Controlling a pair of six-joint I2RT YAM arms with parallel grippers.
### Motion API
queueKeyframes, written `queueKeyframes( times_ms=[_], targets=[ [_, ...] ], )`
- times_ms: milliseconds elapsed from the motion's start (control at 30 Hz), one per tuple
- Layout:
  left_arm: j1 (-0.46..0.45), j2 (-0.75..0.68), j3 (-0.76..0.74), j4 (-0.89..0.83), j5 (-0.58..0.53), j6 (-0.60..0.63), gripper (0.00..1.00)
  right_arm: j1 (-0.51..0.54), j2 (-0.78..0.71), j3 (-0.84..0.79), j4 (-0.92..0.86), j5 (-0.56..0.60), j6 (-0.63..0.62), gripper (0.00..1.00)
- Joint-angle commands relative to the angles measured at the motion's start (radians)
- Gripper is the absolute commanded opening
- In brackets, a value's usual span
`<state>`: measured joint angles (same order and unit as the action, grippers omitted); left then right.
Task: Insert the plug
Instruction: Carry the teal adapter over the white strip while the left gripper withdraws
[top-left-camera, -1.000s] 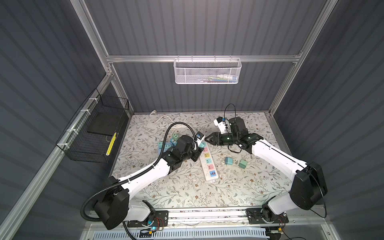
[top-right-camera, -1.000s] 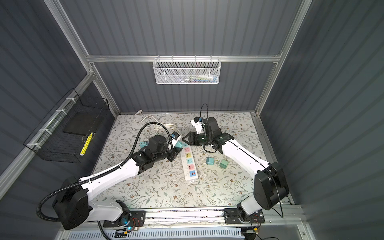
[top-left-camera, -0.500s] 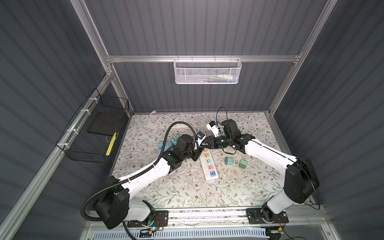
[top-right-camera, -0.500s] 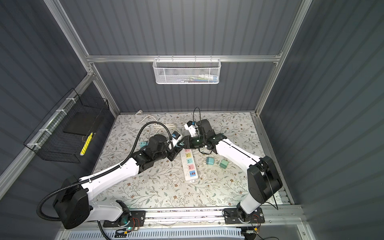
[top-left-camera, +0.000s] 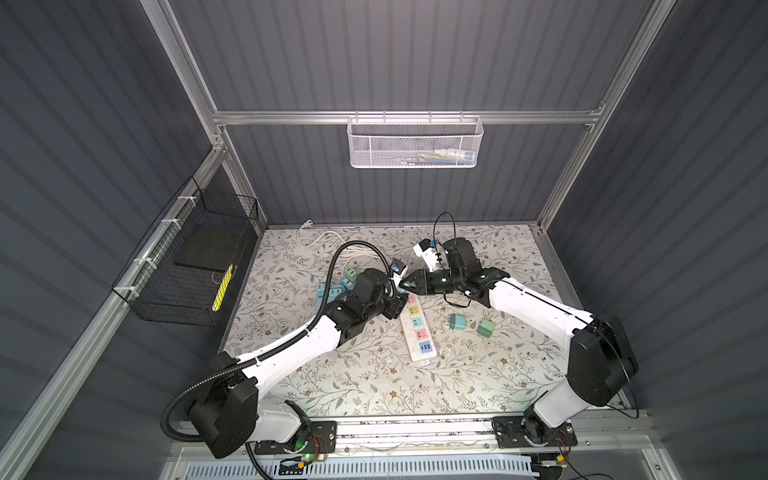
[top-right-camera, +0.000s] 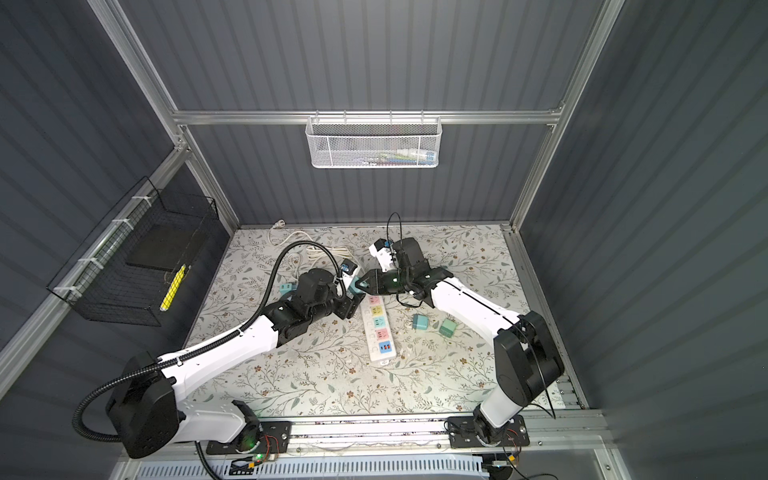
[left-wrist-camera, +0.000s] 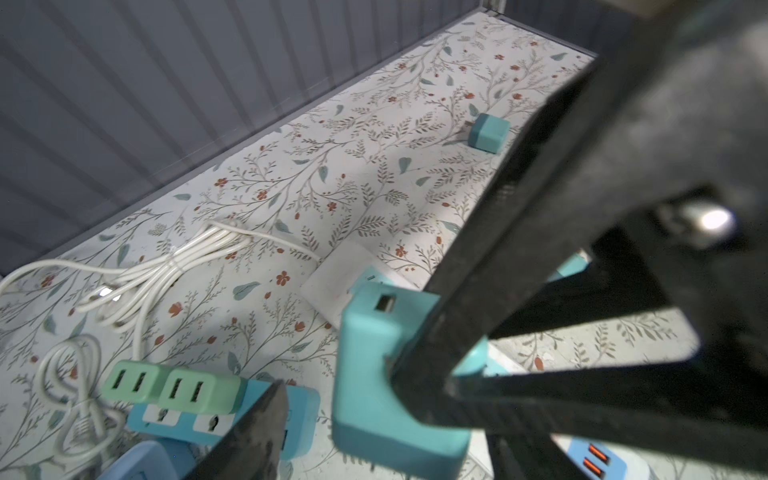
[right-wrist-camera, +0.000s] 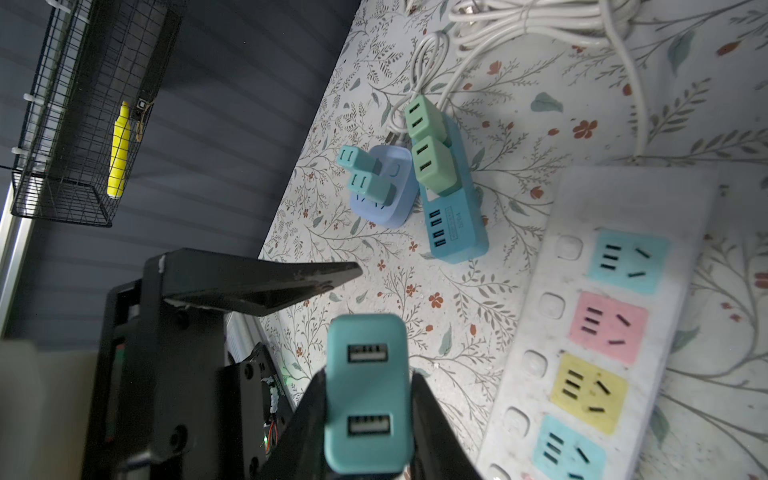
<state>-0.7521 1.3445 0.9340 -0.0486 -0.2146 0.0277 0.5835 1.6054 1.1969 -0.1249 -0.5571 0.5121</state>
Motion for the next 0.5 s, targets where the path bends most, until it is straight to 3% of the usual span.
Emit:
queueKeyframes(
  times_ms=[0, 100, 167, 300, 467],
  targets=[
    [0.008, -0.105, 0.002, -0.044, -0.341, -0.247, 0.9, 0.005, -0.021, -0.018, 0.036, 0.111, -0.043, 0.25],
    [0.01, -0.224, -0.085, -0.109, -0.54, -0.512, 1.0, 0.016, -0.012, -0.038, 0.042, 0.231, -0.089, 0.24],
    [0.01, -0.286, -0.147, -0.172, -0.607, -0.659, 1.0, 0.033, -0.003, -0.052, 0.06, 0.325, -0.118, 0.24],
    [0.013, -0.359, -0.247, -0.268, -0.618, -0.836, 1.0, 0.075, 0.028, -0.075, 0.128, 0.458, -0.143, 0.23],
    [0.013, -0.387, -0.289, -0.33, -0.589, -0.903, 1.0, 0.118, 0.095, -0.081, 0.211, 0.608, -0.174, 0.23]
  ],
)
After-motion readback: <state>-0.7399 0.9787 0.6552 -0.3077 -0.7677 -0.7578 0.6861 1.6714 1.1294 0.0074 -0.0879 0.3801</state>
